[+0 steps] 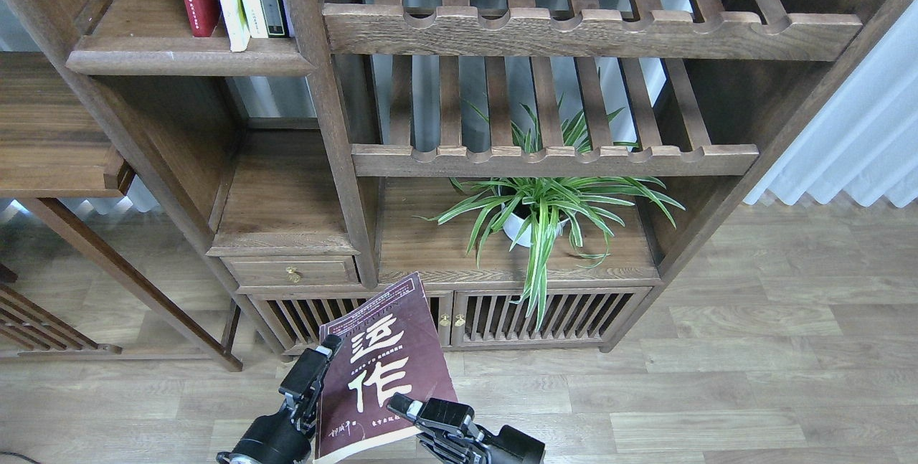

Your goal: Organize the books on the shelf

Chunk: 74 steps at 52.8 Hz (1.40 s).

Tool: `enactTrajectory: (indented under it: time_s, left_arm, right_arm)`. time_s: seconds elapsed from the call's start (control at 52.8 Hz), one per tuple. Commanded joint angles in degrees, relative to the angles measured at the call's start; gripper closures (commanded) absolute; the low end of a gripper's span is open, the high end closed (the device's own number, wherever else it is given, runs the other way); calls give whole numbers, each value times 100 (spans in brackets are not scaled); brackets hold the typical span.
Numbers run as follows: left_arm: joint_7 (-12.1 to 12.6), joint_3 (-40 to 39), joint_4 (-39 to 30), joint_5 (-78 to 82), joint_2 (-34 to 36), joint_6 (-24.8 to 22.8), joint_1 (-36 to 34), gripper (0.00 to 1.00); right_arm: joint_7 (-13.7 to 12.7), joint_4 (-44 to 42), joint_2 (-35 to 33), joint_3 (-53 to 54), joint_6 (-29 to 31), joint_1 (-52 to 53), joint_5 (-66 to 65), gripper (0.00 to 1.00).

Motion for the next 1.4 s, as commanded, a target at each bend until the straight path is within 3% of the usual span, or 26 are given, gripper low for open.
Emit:
enactTrajectory:
  time_s: [0.0,0.133,0.227,0.833,1.231,1.382]
  left_arm:
    - [-4,123,-77,166,153,0,76,4]
    - [-4,168,-148,422,444,0,103,4]
    - [-4,194,-218,554,567,0,103,3]
    - [-4,-183,-622,1003,1842,0,-521,1]
    - [-4,-227,-763,959,1446,0,-863,5]
    - [-4,-684,-517,959,2421,0,-1092,0]
  right_arm:
    - [-42,140,0,138,1,317,614,95]
    - [-112,290,-465,86,1,425,951,95]
    - [-495,299,-712,59,1,460,1189,95]
    - [-495,150,-879,95,1,645,1646,94]
    - [-495,202,-624,68,1,662,1708,92]
    - [-495,211,-633,68,1,715,1699,92]
